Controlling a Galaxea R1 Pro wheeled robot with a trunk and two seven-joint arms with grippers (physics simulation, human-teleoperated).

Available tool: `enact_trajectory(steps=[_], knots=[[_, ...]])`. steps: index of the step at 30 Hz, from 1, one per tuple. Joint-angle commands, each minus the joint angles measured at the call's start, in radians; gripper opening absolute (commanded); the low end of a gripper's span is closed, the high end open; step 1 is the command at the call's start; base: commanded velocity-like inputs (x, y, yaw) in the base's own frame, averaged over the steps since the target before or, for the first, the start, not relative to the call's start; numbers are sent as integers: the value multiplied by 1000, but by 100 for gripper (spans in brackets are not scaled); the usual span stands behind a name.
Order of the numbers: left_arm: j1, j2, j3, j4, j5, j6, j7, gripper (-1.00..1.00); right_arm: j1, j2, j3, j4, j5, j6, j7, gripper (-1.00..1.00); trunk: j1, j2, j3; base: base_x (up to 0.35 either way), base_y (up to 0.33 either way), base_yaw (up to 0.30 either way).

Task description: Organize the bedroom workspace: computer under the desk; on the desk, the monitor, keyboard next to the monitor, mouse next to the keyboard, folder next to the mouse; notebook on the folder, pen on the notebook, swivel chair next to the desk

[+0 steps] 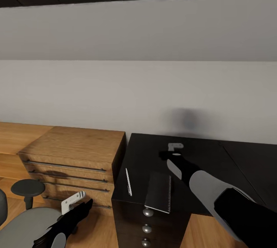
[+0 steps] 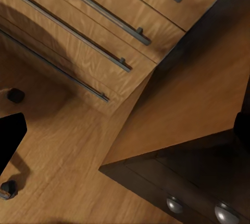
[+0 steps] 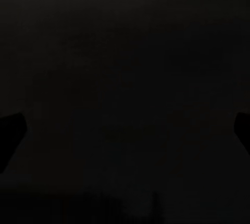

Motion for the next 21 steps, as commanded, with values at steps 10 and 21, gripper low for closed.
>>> enact_trajectory(steps=[10,21], knots=[[0,-1,1,-2,11,5,7,100,-1,0,4,-2,-88,74,43,100,0,-1,-1,0,0,0],[0,-1,1,-2,11,5,6,100,0,-4,2,4,-161,100,51,100,0,-1,-1,0,0,0]])
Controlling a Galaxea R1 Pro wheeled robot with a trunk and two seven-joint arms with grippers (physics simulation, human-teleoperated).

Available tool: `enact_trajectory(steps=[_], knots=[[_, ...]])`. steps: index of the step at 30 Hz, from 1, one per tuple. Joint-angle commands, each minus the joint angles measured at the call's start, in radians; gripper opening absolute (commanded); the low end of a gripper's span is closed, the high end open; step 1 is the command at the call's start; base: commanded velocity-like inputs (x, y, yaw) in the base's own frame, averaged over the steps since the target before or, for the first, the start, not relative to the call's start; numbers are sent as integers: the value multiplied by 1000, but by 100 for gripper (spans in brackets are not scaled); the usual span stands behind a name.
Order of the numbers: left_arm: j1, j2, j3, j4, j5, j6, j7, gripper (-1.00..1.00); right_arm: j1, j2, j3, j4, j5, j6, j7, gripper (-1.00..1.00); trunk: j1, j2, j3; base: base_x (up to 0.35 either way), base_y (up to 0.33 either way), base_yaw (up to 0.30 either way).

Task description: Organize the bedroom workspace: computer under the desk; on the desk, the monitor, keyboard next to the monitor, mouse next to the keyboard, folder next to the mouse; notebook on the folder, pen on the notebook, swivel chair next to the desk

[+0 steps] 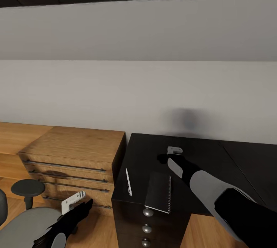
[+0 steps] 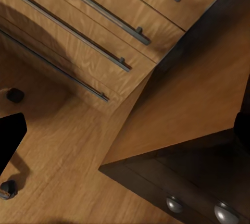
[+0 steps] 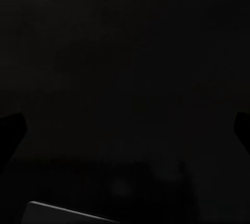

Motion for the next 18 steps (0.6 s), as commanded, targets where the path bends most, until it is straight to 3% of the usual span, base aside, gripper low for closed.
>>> enact_trajectory(steps=[1,18], knots=[[0,-1,1,-2,11,3,7,100,-1,0,8,0,-8,4,-7,100,0,-1,-1,0,0,0],[0,-1,1,-2,11,3,7,100,-1,1,9,13,-11,7,-9,100,0,-1,-1,0,0,0]])
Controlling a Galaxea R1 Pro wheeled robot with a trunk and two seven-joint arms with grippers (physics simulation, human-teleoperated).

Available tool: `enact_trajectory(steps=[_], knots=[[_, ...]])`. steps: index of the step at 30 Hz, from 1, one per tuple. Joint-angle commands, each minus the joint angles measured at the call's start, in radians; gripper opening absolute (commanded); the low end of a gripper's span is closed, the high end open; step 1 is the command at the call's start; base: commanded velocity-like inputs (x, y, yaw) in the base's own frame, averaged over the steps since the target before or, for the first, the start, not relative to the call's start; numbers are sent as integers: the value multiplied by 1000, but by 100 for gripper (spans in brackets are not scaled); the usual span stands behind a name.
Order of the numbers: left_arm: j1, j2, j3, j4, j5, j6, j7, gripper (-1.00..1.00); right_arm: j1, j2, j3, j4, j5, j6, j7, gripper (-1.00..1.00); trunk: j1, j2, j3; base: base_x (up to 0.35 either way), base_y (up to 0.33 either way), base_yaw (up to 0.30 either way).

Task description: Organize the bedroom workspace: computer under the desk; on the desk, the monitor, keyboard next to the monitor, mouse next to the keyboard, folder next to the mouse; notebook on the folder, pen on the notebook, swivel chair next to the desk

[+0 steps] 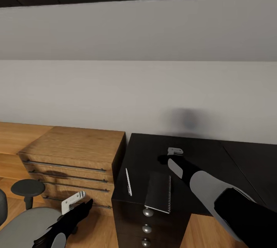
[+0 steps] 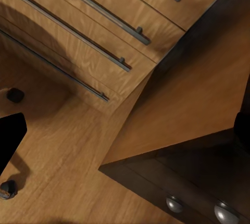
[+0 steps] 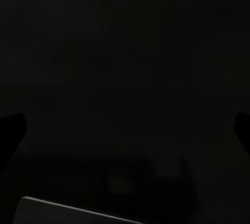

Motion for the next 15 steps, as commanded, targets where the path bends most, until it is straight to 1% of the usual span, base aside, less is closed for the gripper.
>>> enact_trajectory(steps=[1,9,15], knots=[[0,-1,1,-2,11,3,7,100,-1,0,8,-2,-8,5,-7,100,0,-1,-1,0,0,0],[0,-1,1,-2,11,4,7,100,-1,-2,7,-2,-8,34,-7,100,0,-1,-1,0,0,0],[0,-1,-3,-5,12,5,8,100,-1,-3,7,-2,-8,39,-7,100,0,-1,-1,0,0,0]])
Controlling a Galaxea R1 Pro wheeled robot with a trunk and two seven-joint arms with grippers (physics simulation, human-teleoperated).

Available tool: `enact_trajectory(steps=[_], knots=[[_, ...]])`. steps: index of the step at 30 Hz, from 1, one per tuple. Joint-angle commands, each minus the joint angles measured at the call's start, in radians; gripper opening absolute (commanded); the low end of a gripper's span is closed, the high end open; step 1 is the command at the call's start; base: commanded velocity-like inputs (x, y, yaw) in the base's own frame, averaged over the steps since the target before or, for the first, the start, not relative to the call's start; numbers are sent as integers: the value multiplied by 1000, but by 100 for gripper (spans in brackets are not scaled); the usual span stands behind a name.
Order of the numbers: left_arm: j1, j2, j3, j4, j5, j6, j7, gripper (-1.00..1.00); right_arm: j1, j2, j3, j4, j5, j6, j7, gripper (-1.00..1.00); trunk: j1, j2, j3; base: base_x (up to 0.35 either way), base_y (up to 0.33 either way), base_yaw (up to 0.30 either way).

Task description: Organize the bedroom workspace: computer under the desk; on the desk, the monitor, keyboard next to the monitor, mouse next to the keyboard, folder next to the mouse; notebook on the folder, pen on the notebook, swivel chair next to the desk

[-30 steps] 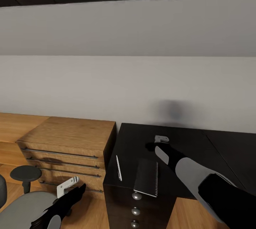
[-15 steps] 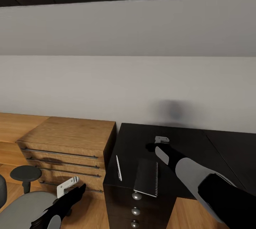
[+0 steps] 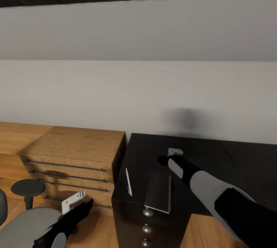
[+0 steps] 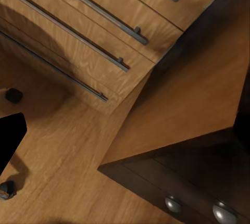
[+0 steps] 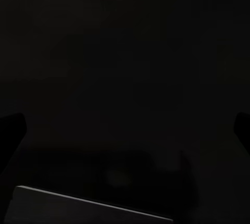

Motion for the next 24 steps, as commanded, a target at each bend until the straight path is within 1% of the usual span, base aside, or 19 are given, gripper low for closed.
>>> enact_trajectory(steps=[1,5,24], knots=[[0,-1,-1,-2,11,3,7,100,-1,-1,8,-2,-8,4,-7,100,0,-1,-1,0,0,0],[0,-1,-4,-3,13,4,8,100,-1,-1,8,-1,-8,5,-7,100,0,-1,-1,0,0,0],[0,-2,-6,-6,14,4,10,100,-1,-7,7,1,-8,5,-7,100,73,-134,-60,0,0,0]])
